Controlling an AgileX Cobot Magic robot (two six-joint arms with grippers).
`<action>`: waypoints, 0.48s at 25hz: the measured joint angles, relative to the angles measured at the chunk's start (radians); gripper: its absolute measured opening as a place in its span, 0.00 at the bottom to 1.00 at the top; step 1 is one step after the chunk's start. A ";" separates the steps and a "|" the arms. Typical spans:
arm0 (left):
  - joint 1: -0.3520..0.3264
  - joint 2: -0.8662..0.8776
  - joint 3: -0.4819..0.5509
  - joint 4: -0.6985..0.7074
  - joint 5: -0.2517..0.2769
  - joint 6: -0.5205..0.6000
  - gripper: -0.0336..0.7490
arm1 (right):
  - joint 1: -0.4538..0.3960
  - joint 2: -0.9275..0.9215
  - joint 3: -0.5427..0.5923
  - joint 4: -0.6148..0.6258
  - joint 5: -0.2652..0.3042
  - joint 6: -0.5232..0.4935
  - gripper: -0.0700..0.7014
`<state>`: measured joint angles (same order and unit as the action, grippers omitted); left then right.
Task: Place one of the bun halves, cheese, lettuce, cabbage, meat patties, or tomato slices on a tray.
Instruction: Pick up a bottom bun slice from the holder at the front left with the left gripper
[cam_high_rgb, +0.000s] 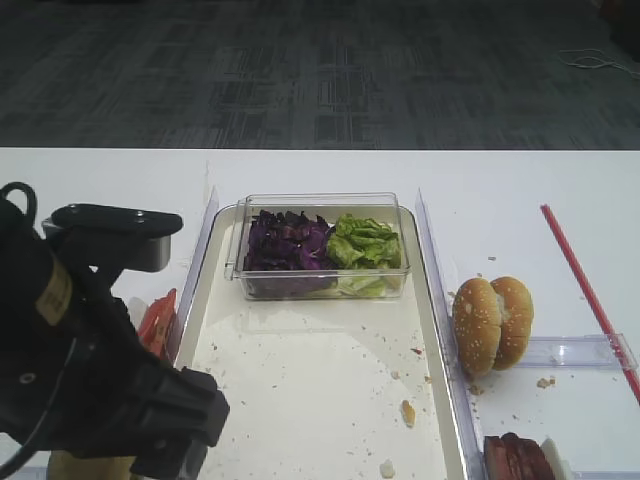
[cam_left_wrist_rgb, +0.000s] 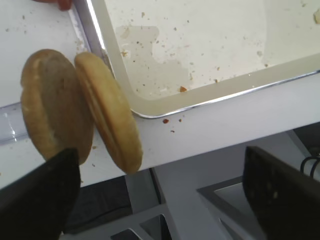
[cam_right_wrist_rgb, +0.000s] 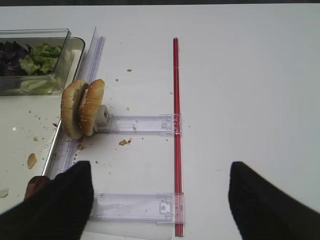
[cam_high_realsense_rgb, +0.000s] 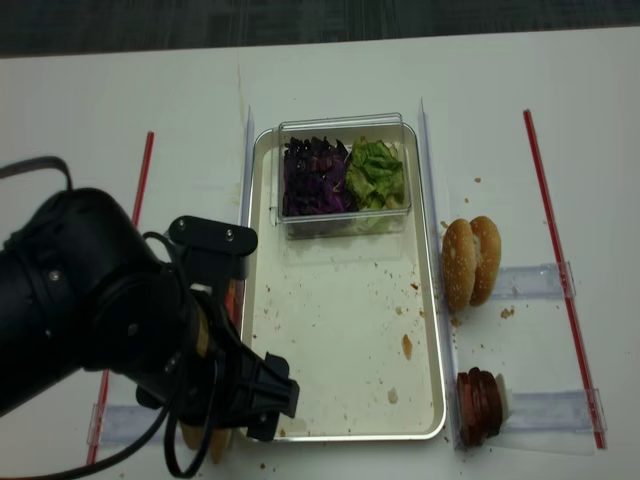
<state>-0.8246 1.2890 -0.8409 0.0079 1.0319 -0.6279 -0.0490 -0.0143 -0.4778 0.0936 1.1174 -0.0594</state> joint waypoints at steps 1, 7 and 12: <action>0.000 0.014 0.000 0.003 -0.008 -0.007 0.86 | 0.000 0.000 0.000 0.000 0.000 0.000 0.85; 0.000 0.124 -0.002 0.016 -0.037 -0.022 0.82 | 0.000 0.000 0.000 0.000 0.000 0.000 0.85; 0.000 0.193 -0.002 0.043 -0.043 -0.022 0.75 | 0.000 0.000 0.000 0.000 0.000 0.000 0.85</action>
<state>-0.8246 1.4821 -0.8431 0.0509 0.9889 -0.6504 -0.0490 -0.0143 -0.4778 0.0936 1.1174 -0.0594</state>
